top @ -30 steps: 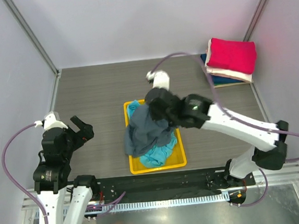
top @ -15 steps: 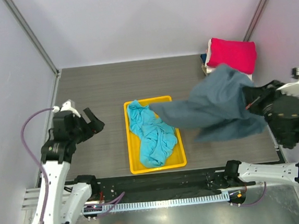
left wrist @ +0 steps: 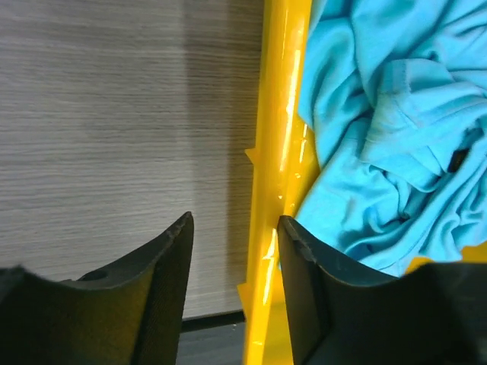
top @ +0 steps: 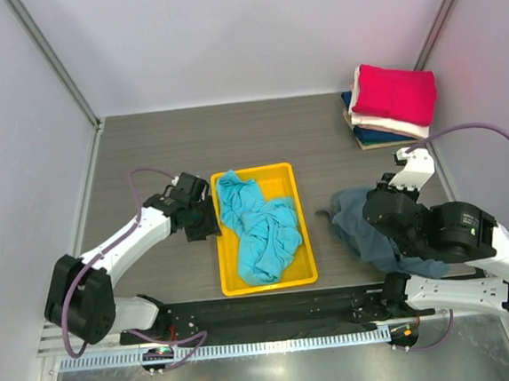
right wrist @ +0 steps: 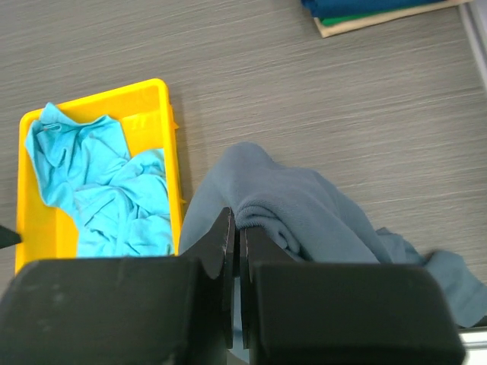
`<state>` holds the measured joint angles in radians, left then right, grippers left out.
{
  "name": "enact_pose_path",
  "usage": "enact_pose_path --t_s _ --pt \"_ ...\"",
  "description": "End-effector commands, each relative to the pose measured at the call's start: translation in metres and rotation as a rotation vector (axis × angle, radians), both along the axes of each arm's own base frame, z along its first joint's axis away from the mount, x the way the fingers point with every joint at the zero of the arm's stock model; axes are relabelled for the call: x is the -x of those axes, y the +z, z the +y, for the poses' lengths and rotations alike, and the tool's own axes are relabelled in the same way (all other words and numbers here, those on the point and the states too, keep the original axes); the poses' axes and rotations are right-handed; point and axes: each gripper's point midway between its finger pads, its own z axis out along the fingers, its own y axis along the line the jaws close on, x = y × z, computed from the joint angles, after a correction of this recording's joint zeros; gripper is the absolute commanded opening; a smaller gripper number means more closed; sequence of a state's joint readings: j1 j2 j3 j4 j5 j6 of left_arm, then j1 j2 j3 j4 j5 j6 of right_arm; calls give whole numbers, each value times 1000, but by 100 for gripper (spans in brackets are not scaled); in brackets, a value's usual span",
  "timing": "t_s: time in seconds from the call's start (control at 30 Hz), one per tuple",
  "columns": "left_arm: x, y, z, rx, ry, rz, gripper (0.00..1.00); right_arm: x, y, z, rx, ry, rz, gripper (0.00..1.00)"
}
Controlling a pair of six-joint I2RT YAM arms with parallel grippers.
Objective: Fold and stack the t-shirts
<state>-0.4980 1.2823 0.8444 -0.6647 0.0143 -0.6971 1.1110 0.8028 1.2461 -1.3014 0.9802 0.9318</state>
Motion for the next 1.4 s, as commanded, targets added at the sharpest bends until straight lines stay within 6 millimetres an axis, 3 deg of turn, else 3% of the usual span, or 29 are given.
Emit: enact_pose_path --t_s 0.0,0.1,0.17,0.27,0.3,0.37,0.47,0.5,0.57,0.67,0.7,0.77,0.8,0.87,1.0,1.07,1.17,1.27,1.3,1.33,1.37 --pt "-22 1 -11 -10 -8 -27 48 -3 12 8 -132 -17 -52 1" --pt "-21 -5 -16 -28 -60 36 44 -2 9 7 -142 -13 -50 1" --pt "-24 -6 -17 -52 -87 45 29 -2 7 8 -143 -10 -51 1" --pt "-19 -13 -8 -118 -124 103 9 -2 4 9 -146 -4 -46 1" --pt "-22 -9 3 -183 -113 101 4 -2 3 9 -145 -2 -46 1" --pt "-23 -6 20 -282 -125 104 0 -1 0 11 -146 3 -39 1" --pt "-22 11 72 -539 -89 108 0 -1 -2 12 -152 7 -37 1" --pt "-28 22 99 -677 -48 71 0 -1 -3 12 -151 8 -37 1" --pt "-23 38 143 -843 19 88 0 0 -3 11 -155 9 -39 1" --pt "-19 53 184 -873 167 56 0 1 -1 9 -165 13 -45 1" --pt "-16 58 194 -890 217 51 7 2 0 9 -171 17 -45 1" --pt "-11 74 222 -937 327 72 37 3 2 7 -174 26 -47 1" --pt "-11 79 224 -933 367 68 69 4 3 7 -176 31 -46 1" --pt "-16 92 223 -921 387 48 82 5 4 4 -181 34 -49 1" --pt "-29 110 216 -881 395 19 81 7 7 -1 -195 34 -59 1" --pt "-37 118 200 -824 377 -18 80 8 6 -2 -200 31 -61 1" --pt "-65 118 138 -584 271 -134 80 7 4 -3 -194 23 -63 1" --pt "-83 102 54 -301 98 -174 78 5 3 1 -179 22 -54 1" --pt "-79 98 22 -218 17 -164 76 5 3 2 -178 23 -53 1" --pt "-83 87 1 -174 -30 -147 75 4 1 4 -167 24 -47 1" --pt "-91 89 -20 -121 -73 -177 74 4 1 5 -165 27 -44 1"
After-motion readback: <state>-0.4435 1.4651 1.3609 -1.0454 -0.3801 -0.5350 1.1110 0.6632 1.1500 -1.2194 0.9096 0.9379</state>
